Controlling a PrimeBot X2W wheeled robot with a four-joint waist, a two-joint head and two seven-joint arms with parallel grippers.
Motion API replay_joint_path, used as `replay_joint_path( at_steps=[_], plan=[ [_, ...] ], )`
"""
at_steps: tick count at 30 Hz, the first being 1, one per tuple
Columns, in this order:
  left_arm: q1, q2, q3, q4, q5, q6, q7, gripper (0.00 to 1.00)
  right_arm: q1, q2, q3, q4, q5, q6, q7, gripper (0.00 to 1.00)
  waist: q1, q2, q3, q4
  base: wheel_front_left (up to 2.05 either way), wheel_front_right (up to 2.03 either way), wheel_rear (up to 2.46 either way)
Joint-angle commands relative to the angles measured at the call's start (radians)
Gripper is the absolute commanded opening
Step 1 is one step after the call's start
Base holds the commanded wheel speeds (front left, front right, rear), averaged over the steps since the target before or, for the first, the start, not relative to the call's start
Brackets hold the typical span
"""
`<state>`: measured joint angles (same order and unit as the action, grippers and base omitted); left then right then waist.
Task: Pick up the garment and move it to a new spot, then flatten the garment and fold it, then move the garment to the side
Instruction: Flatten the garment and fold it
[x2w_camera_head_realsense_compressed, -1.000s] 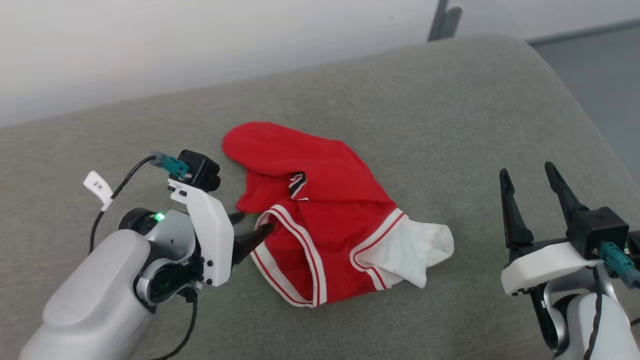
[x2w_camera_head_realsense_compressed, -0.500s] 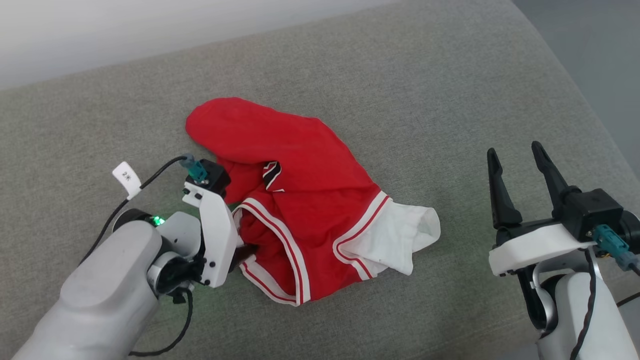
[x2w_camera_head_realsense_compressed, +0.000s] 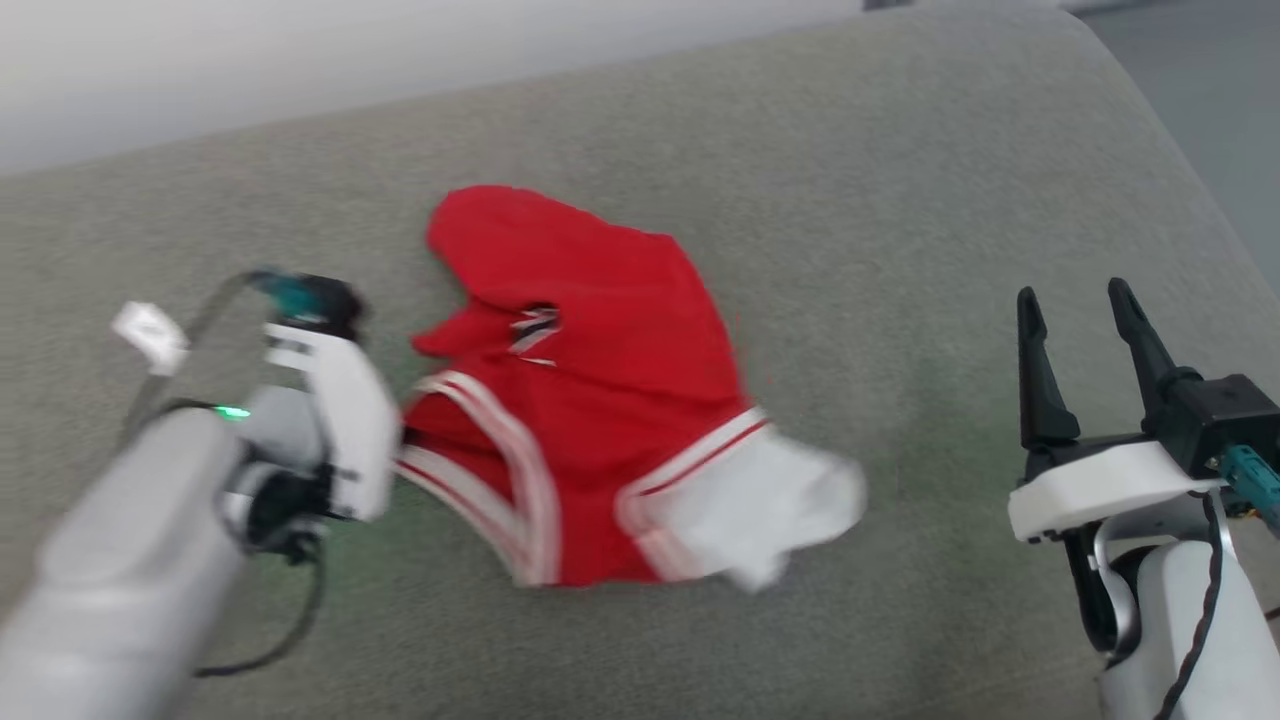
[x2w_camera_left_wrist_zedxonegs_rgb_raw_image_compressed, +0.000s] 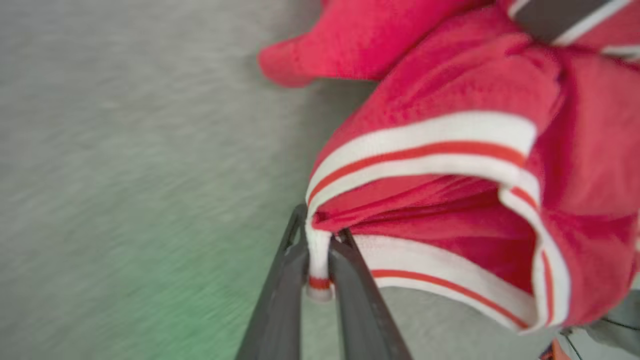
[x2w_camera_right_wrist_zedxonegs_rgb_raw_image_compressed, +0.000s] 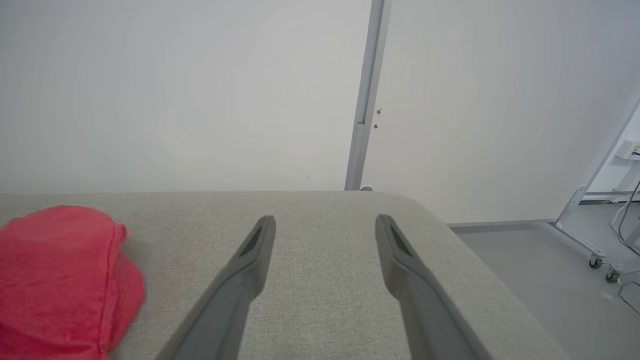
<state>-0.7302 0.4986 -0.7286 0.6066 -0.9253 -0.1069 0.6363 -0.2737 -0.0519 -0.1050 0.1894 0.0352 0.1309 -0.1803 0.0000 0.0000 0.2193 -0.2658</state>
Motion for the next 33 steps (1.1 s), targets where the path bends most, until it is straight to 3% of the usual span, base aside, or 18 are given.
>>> replay_joint_path(
  at_steps=[1, 3, 8, 13, 20, 24, 31, 32, 33],
  plan=[
    [-0.006, 0.027, 0.015, 0.005, -0.003, 0.01, -0.014, 0.0, 0.016, 0.001, -0.009, -0.008, -0.006, 0.0, 0.004, 1.0, 0.0, 0.0, -0.02, 0.022, 0.0, 0.0, 0.0],
    [-0.009, 0.041, 0.027, 0.003, -0.007, 0.016, -0.023, 0.0, 0.019, 0.001, -0.015, -0.011, -0.012, 0.0, 0.007, 1.0, 0.0, 0.0, -0.026, 0.029, 0.0, 0.0, 0.0],
    [0.02, 0.151, 0.082, -0.015, -0.009, 0.058, -0.058, 0.0, 0.042, 0.001, -0.042, -0.027, -0.026, 0.0, 0.03, 1.0, 0.0, 0.0, -0.06, 0.071, 0.0, 0.0, 0.0],
    [0.051, 0.18, 0.119, -0.057, -0.056, 0.064, -0.058, 0.0, 0.059, 0.001, -0.042, -0.043, -0.033, 0.0, 0.045, 1.0, 0.0, 0.0, -0.078, 0.096, 0.0, 0.0, 0.0],
    [0.099, 0.093, 0.115, -0.238, -0.174, 0.079, 0.041, 0.0, 0.06, 0.001, -0.044, -0.048, -0.036, 0.0, 0.057, 1.0, 0.0, 0.0, -0.086, 0.117, 0.0, 0.0, 0.0],
    [0.133, 0.056, 0.063, -0.34, -0.173, 0.098, 0.093, 0.0, 0.044, 0.001, -0.038, -0.044, -0.024, 0.0, 0.06, 1.0, 0.0, 0.0, -0.078, 0.116, 0.0, 0.0, 0.0],
    [0.196, 0.039, -0.041, -0.385, -0.142, 0.08, 0.158, 0.0, 0.026, 0.001, -0.028, -0.036, -0.011, 0.0, 0.056, 1.0, 0.0, 0.0, -0.054, 0.096, 0.0, 0.0, 0.0],
    [0.197, 0.042, -0.049, -0.383, -0.135, 0.075, 0.159, 0.12, 0.023, 0.001, -0.028, -0.036, -0.008, 0.0, 0.055, 1.0, 0.0, 0.0, -0.051, 0.093, 0.0, 0.0, 0.0],
    [0.195, 0.045, -0.055, -0.381, -0.129, 0.069, 0.159, 0.47, 0.021, 0.001, -0.027, -0.034, -0.009, 0.0, 0.053, 1.0, 0.0, 0.0, -0.049, 0.089, 0.0, 0.0, 0.0]
  ],
)
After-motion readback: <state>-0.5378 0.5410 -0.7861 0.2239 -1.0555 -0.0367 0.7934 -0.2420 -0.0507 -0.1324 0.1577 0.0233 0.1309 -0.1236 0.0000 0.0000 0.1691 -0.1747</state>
